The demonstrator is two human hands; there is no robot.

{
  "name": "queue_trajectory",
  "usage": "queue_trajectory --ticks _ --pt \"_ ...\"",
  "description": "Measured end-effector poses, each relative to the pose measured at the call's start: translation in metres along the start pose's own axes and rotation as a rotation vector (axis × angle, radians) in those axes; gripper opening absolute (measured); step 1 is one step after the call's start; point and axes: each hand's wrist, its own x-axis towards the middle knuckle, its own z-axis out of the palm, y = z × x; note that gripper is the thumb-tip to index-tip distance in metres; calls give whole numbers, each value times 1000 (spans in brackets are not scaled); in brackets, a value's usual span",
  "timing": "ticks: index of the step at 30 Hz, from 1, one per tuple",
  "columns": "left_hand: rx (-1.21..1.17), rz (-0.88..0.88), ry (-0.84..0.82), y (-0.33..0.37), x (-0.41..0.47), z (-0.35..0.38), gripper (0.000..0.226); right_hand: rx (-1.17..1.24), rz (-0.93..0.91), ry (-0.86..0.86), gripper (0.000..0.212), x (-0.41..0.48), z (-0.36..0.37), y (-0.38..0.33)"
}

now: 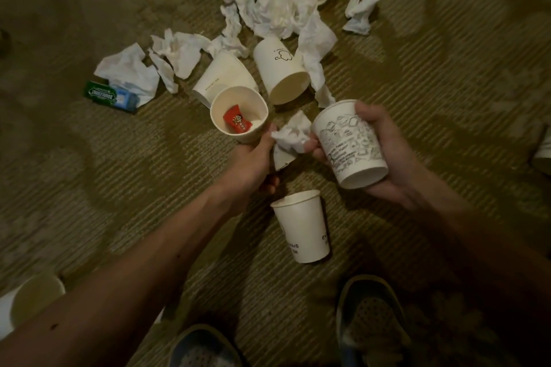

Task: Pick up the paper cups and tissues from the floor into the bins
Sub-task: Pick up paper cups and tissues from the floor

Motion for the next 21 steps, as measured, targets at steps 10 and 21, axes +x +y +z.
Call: queue_trajectory --ticks 10,21 --pt "6 74 -162 20 -31 2 71 -387 67 -49 36 -2 16 2" --pt "37 286 -84 56 -35 -2 21 12 34 -266 54 -3 29 -15"
